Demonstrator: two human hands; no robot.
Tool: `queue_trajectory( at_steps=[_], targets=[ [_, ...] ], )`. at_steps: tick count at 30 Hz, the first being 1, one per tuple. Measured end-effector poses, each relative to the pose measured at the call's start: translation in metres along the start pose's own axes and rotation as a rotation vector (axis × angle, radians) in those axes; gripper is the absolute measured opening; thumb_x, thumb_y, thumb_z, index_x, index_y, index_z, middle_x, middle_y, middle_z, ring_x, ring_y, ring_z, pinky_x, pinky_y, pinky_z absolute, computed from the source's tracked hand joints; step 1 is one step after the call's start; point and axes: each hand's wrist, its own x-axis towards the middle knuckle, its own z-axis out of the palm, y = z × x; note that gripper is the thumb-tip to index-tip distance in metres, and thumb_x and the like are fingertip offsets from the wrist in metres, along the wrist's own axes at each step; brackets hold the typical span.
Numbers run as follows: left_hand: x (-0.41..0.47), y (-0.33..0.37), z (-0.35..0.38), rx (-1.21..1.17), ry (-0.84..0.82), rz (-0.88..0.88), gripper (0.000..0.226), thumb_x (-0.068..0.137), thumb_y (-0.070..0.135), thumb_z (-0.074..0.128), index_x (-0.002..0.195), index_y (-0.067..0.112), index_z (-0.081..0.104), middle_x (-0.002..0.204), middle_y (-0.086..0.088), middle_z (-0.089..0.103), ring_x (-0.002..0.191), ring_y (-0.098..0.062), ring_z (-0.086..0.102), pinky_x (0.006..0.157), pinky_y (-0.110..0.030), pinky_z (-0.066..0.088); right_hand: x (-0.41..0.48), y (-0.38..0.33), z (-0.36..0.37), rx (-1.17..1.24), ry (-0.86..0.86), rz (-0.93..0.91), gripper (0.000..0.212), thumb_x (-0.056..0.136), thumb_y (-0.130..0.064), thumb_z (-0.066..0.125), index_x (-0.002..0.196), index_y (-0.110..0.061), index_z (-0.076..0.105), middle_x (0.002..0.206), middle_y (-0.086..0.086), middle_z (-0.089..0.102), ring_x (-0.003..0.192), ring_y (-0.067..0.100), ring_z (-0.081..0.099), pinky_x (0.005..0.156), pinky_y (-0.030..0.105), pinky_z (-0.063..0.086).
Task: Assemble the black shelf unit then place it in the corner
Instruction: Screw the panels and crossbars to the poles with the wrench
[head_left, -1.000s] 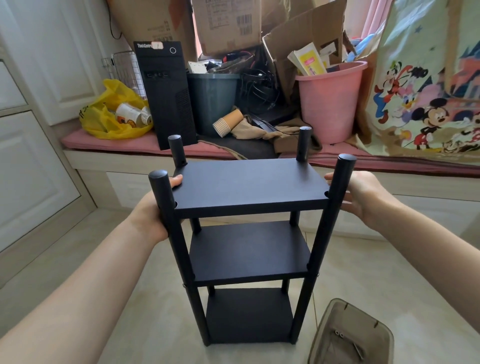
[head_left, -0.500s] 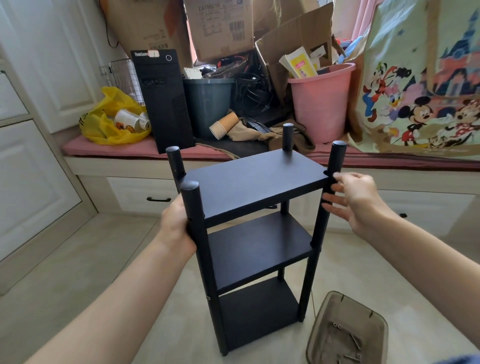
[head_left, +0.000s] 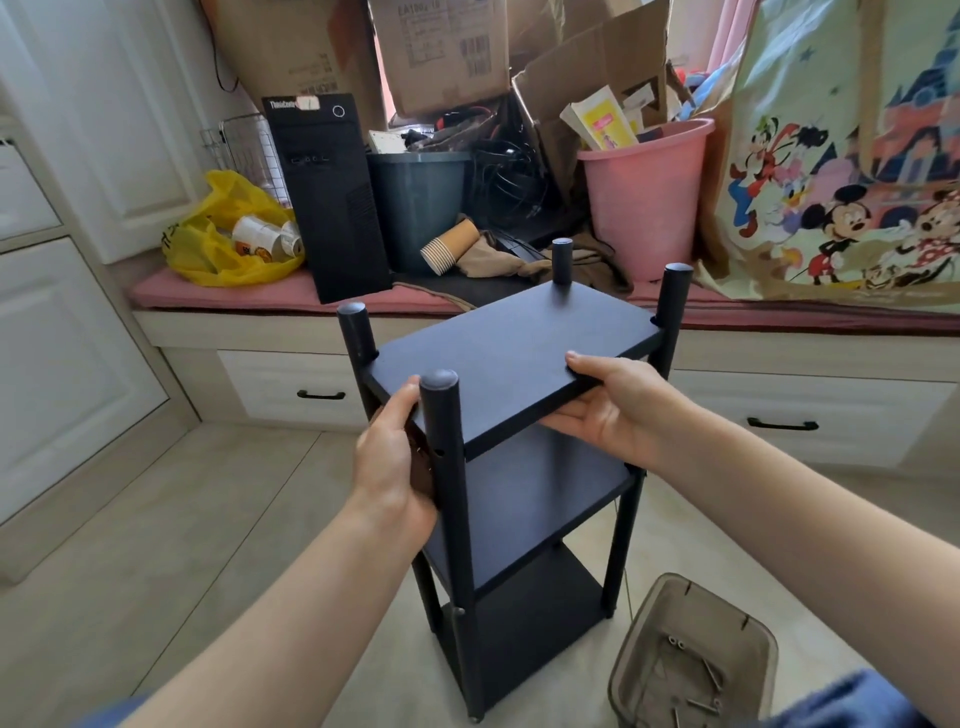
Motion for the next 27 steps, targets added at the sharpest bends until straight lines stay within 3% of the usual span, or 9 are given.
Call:
queue_trajectory(
  at_steps=[2, 4, 7, 9, 12, 14, 16, 20, 27],
  targets=[
    [0.002, 0.005, -0.004, 0.045, -0.022, 0.018, 0.025, 0.098, 0.038, 0.06, 0.096, 0.014, 0.067, 0.066, 0.003, 0.069, 0.055, -0.013, 0.068, 0.047, -0.022, 0.052, 0.002, -0.003, -0.002, 0.034, -0.016, -0.011, 0.032, 0.1, -0.013, 0.053, 0.131, -0.002, 0.049, 0.098, 0.02, 0.075, 0.084, 0.038, 0.074, 0.065, 0.051, 0.062],
    [0.006, 0.014, -0.009, 0.148, 0.03, 0.033, 0.031, 0.1, 0.044, 0.057, 0.099, 0.015, 0.067, 0.071, 0.0, 0.074, 0.059, -0.017, 0.073, 0.053, -0.028, 0.055, 0.002, -0.005, -0.006, 0.055, -0.022, -0.021, 0.033, 0.1, -0.013, 0.053, 0.13, -0.002, 0.049, 0.097, 0.02, 0.075, 0.084, 0.037, 0.074, 0.062, 0.051, 0.062],
    [0.029, 0.033, -0.024, 0.342, 0.281, 0.124, 0.039, 0.096, 0.054, 0.059, 0.093, 0.016, 0.064, 0.074, 0.0, 0.069, 0.06, -0.017, 0.065, 0.061, -0.029, 0.048, 0.0, -0.006, -0.012, 0.066, -0.031, -0.024, 0.033, 0.099, -0.013, 0.054, 0.13, -0.003, 0.05, 0.098, 0.019, 0.075, 0.084, 0.036, 0.075, 0.058, 0.049, 0.061],
    [0.044, 0.048, -0.035, 0.39, 0.369, 0.227, 0.044, 0.091, 0.056, 0.066, 0.102, 0.014, 0.058, 0.08, 0.0, 0.055, 0.067, -0.014, 0.051, 0.066, -0.029, 0.043, -0.002, -0.005, -0.013, 0.074, -0.039, -0.022, 0.032, 0.099, -0.013, 0.054, 0.129, -0.003, 0.05, 0.098, 0.019, 0.075, 0.085, 0.036, 0.075, 0.058, 0.048, 0.061],
    [0.061, 0.066, -0.044, 0.431, 0.157, 0.355, 0.054, 0.091, 0.058, 0.064, 0.126, 0.018, 0.059, 0.106, 0.004, 0.066, 0.102, -0.012, 0.061, 0.097, -0.036, 0.046, -0.003, -0.004, -0.013, 0.079, -0.043, -0.024, 0.03, 0.1, -0.013, 0.053, 0.129, -0.004, 0.05, 0.1, 0.019, 0.075, 0.085, 0.036, 0.075, 0.059, 0.048, 0.061],
    [0.067, 0.071, -0.045, 0.42, -0.073, 0.355, 0.06, 0.083, 0.068, 0.063, 0.124, 0.024, 0.064, 0.123, 0.005, 0.069, 0.124, -0.015, 0.06, 0.108, -0.039, 0.042, -0.004, -0.005, -0.013, 0.079, -0.048, -0.028, 0.028, 0.1, -0.013, 0.052, 0.126, -0.004, 0.052, 0.098, 0.018, 0.075, 0.084, 0.035, 0.075, 0.057, 0.047, 0.061],
    [0.073, 0.07, -0.043, 0.445, -0.196, 0.324, 0.064, 0.075, 0.069, 0.068, 0.12, 0.024, 0.067, 0.126, 0.006, 0.071, 0.124, -0.016, 0.062, 0.104, -0.035, 0.046, -0.003, -0.004, -0.013, 0.076, -0.052, -0.028, 0.024, 0.1, -0.013, 0.051, 0.121, -0.003, 0.053, 0.096, 0.018, 0.076, 0.082, 0.034, 0.075, 0.056, 0.046, 0.061],
    [0.087, 0.06, -0.038, 0.578, -0.262, 0.267, 0.024, 0.091, 0.031, 0.073, 0.113, 0.022, 0.077, 0.117, 0.005, 0.075, 0.119, -0.02, 0.065, 0.101, -0.031, 0.051, 0.0, -0.003, -0.013, 0.052, -0.059, -0.02, 0.019, 0.1, -0.013, 0.051, 0.115, -0.003, 0.055, 0.095, 0.019, 0.075, 0.082, 0.035, 0.075, 0.056, 0.045, 0.06],
    [0.091, 0.048, -0.031, 0.587, -0.156, 0.374, 0.018, 0.1, 0.035, 0.061, 0.115, 0.032, 0.071, 0.112, 0.021, 0.074, 0.116, 0.0, 0.063, 0.108, -0.03, 0.04, 0.015, -0.01, -0.007, -0.023, -0.03, -0.018, 0.021, 0.1, -0.013, 0.051, 0.118, -0.004, 0.055, 0.091, 0.016, 0.076, 0.077, 0.032, 0.075, 0.054, 0.042, 0.06]
  ],
)
